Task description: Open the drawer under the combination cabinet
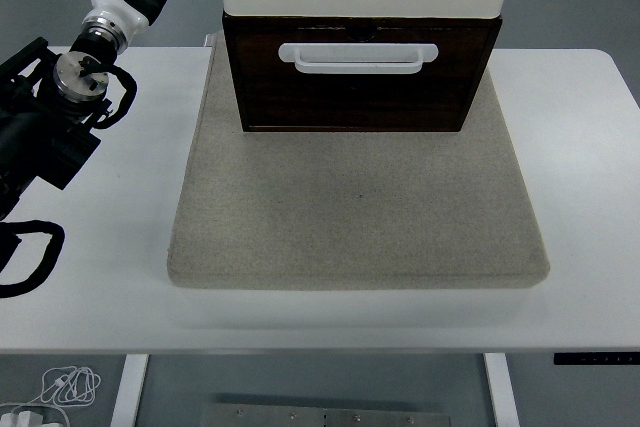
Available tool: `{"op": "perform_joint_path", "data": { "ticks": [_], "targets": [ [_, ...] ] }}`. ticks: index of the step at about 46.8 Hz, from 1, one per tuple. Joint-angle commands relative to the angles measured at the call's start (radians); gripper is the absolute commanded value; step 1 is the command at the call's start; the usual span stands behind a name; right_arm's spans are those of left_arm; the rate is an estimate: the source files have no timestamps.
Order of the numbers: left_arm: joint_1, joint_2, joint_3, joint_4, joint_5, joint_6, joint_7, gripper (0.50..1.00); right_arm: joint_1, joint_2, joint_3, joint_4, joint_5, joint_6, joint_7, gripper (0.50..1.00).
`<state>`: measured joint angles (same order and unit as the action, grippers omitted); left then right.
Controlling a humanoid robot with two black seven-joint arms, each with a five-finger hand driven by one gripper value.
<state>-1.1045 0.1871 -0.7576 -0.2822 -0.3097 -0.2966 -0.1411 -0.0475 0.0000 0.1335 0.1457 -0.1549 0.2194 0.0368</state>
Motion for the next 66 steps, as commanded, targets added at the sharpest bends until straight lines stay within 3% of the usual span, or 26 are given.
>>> {"op": "perform_joint_path", "data": {
  "ticks": [1, 28, 39, 50, 66],
  "targets": [
    [0.0, 0.0, 0.001, 0.0, 0.0, 0.001, 0.0, 1.0, 0.0, 0.0, 0.0, 0.0, 0.0, 0.0, 0.0, 0.926],
    [-0.003, 0.003, 0.015, 0.005, 0.017, -0.015, 0.0, 1.0, 0.0, 0.0, 0.0, 0.0, 0.0, 0.0, 0.0, 0.926],
    [-0.021, 0.037, 0.021, 0.006, 0.053, -0.003, -0.003, 1.0, 0.0, 0.0, 0.0, 0.0, 0.0, 0.0, 0.0, 0.926],
    [-0.077, 0.176, 0.024, -0.035, 0.164, -0.016, -0.003, 1.0, 0.0, 0.0, 0.0, 0.0, 0.0, 0.0, 0.0, 0.926],
    [-0.071, 0.454, 0.047, -0.391, 0.491, -0.016, -0.003, 1.0, 0.0, 0.0, 0.0, 0.0, 0.0, 0.0, 0.0, 0.926]
  ]
}}
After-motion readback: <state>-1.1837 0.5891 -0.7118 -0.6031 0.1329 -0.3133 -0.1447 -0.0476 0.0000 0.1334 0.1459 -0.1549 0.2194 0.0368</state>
